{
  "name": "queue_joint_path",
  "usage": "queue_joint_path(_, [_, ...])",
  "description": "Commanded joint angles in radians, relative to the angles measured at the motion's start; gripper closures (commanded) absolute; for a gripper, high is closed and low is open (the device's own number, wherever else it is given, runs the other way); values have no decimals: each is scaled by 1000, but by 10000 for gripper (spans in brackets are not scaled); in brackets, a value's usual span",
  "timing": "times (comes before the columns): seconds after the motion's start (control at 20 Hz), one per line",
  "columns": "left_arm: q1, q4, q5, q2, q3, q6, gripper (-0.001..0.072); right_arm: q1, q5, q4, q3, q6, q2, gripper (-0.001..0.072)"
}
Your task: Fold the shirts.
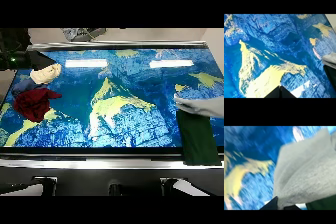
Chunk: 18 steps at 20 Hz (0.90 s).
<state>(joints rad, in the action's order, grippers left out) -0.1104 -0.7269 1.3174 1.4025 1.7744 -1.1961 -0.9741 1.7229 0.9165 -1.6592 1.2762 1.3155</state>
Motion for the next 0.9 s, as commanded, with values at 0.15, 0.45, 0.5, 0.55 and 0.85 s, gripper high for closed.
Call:
queue_joint_path(0.15, [0, 0, 0, 0, 0, 4, 679, -13, 130, 457, 206, 5, -66, 666])
queue_joint_path(0.45, [0, 0, 0, 0, 0, 3, 679, -14, -33, 539, 568, -13, -131, 665])
queue_joint_path(0.5, [0, 0, 0, 0, 0, 3, 679, -14, -50, 545, 608, -8, -131, 665])
queue_joint_path(0.55, [0, 0, 0, 0, 0, 3, 679, -14, -67, 550, 648, 2, -131, 665])
queue_joint_path(0.85, [0, 0, 0, 0, 0, 0, 679, -14, -131, 644, 757, 30, -132, 401])
